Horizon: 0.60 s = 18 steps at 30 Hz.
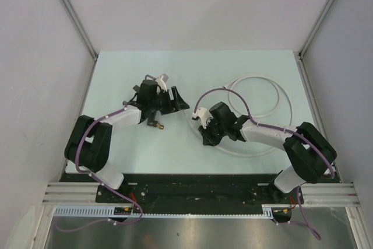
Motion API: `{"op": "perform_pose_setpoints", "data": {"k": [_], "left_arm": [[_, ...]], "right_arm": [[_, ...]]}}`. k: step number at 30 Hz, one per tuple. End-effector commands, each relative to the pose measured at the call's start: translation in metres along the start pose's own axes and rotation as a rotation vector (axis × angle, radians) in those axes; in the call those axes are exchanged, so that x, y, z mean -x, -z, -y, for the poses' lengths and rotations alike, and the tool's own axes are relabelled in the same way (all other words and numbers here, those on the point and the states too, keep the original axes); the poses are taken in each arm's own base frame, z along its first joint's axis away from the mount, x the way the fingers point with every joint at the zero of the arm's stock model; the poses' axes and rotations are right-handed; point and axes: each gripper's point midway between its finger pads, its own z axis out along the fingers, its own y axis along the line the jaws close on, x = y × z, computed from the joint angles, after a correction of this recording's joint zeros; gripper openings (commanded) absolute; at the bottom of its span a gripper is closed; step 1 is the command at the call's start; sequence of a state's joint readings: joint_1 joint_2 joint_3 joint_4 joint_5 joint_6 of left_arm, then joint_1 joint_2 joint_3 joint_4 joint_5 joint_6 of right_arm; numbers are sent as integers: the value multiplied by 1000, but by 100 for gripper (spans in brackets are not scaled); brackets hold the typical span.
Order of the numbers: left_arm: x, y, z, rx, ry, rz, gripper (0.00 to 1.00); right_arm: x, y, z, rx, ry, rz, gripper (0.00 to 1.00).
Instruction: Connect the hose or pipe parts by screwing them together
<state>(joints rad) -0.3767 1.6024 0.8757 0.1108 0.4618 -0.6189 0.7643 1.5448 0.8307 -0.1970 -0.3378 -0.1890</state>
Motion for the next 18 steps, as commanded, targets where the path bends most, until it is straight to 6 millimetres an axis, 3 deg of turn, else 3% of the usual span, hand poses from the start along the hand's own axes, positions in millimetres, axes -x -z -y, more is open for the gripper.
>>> {"op": "perform_pose_setpoints", "data": {"k": [1, 9, 12, 13, 18], "left_arm": [[4, 3, 3, 23, -41, 7, 81], [-1, -15, 0, 30, 6, -24, 77], [3, -19, -1, 37, 17, -17, 60], [4, -20, -3, 45, 26, -12, 46], [15, -22, -20, 97, 83, 21, 0]], "right_arm": [[20, 11, -5, -3, 72, 69, 3], [23, 13, -12, 10, 87, 77, 2], [17, 11, -10, 3, 84, 54, 1], [13, 11, -9, -4, 83, 41, 1], [-6, 13, 1, -48, 16, -17, 0]]}}
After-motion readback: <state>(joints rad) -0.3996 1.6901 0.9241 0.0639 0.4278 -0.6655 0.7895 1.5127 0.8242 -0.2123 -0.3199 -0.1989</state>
